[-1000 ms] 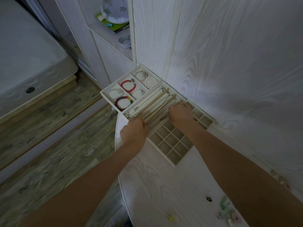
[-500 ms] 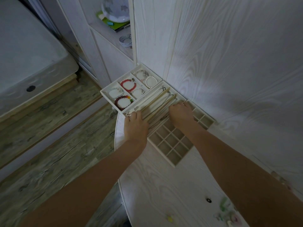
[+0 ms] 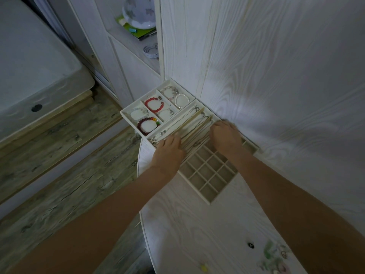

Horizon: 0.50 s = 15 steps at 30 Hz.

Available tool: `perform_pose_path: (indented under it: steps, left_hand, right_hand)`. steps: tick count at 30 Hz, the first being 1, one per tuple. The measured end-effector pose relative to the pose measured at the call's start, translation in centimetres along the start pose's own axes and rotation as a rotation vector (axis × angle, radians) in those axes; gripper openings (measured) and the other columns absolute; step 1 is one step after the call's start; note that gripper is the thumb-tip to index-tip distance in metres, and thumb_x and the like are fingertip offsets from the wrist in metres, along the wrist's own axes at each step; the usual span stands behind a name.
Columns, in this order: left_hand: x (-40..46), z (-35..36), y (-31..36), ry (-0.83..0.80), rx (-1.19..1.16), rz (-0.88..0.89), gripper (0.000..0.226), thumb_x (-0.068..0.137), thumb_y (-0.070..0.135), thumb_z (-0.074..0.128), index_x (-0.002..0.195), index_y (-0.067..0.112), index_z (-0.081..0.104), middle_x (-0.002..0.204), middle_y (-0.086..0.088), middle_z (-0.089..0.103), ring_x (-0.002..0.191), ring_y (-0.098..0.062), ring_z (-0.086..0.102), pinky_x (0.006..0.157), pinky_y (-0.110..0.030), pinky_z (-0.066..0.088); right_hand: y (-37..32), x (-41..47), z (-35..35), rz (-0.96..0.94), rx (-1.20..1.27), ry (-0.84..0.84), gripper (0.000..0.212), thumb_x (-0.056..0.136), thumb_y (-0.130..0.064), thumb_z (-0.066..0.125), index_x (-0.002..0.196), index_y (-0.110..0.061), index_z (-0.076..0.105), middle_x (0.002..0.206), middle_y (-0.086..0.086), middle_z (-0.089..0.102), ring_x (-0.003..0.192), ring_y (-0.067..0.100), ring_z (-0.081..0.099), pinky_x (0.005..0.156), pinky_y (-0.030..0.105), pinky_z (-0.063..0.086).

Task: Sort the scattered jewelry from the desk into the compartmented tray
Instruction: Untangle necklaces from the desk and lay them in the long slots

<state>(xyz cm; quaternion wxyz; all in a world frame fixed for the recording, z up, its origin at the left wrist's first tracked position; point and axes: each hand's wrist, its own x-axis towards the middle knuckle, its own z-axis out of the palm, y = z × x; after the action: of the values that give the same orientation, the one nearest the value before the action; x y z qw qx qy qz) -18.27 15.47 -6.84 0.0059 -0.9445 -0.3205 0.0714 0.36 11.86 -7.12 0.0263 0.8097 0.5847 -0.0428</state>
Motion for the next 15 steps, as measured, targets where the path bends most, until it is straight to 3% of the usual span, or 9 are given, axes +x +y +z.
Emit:
perform_pose_path:
  steps: [4,10,15]
  left_hand:
    - [0.6,0.0,-0.5,-0.023,0.082,0.100,0.035,0.093,0.021,0.050,0.126,0.032,0.054,0.144,-0.010,0.027,0.128,-0.026,0.029,0.099,-0.036,0.031]
    - [0.5,0.6,-0.9,-0.048,0.113,0.125,0.033,0.096,0.024,0.043,0.127,0.033,0.053,0.143,-0.008,0.027,0.130,-0.025,0.025,0.099,-0.035,0.031]
    - [0.5,0.6,-1.0,-0.062,0.091,0.131,0.035,0.097,0.023,0.041,0.129,0.032,0.052,0.143,-0.007,0.028,0.132,-0.025,0.024,0.101,-0.036,0.028]
  right_hand:
    - [1.2,0.5,-0.1,0.010,0.014,-0.028,0.024,0.084,0.000,0.053,0.103,-0.006,0.067,0.108,0.010,0.066,0.107,0.024,0.053,0.099,0.031,0.036]
    - [1.2,1.1,0.0,-0.085,-0.125,-0.101,0.030,0.083,-0.010,0.062,0.112,-0.015,0.066,0.118,0.001,0.063,0.119,0.016,0.049,0.112,0.029,0.018]
    - [0.8,1.2,-0.6,-0.122,-0.334,-0.105,0.025,0.086,-0.021,0.061,0.110,-0.017,0.067,0.113,-0.001,0.064,0.112,0.016,0.050,0.104,0.031,0.030]
